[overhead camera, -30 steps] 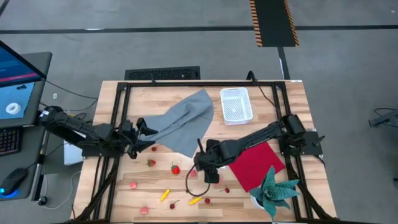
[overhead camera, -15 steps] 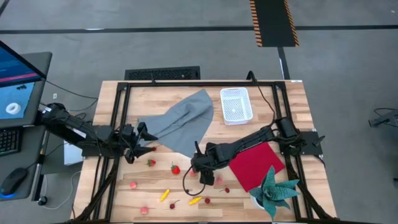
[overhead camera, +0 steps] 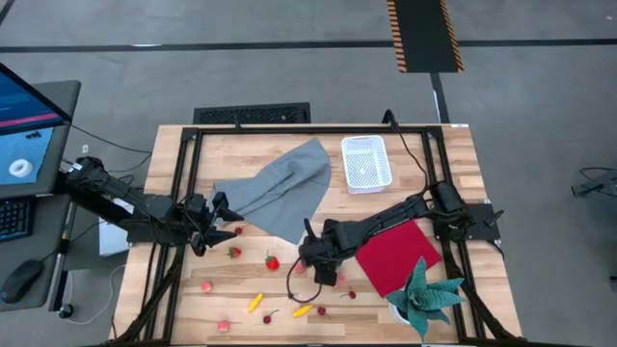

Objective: Pick and placing Produce into tupperware
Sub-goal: Put the purple grape into the white bin

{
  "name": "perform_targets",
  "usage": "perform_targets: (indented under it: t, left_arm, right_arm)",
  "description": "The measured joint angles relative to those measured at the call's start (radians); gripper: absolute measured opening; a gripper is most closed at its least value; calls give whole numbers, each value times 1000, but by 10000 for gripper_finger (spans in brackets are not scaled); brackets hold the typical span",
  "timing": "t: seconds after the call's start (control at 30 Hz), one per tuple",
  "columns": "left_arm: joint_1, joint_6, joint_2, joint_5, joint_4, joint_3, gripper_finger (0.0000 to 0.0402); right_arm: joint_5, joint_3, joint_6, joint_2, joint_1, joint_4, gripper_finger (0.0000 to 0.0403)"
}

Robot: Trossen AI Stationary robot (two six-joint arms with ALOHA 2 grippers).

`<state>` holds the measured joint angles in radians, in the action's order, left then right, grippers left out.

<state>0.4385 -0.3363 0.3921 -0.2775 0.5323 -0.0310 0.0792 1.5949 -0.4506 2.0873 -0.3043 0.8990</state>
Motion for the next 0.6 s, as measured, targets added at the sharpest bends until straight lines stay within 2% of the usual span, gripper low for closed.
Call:
perform_targets:
  t: [0.07,0.2,0.33,0.43,0.6]
  left_arm:
    - [0,0,0,-8,-1,0,249]
    - [0,0,1,-17,-7,-1,249]
    - [0,-8,1,-17,-14,-1,249]
    - [0,-10,0,-16,-25,-1,249]
    - [0,-12,1,-16,-29,-1,249]
  right_arm:
    - [0,22,-39,-4,11,-2,286]
    - [-26,36,-157,-4,31,112,286]
    - [-61,2,-241,-5,52,173,287]
    - [-62,-5,-259,-5,61,166,287]
    - [-126,-7,-323,-5,63,137,287]
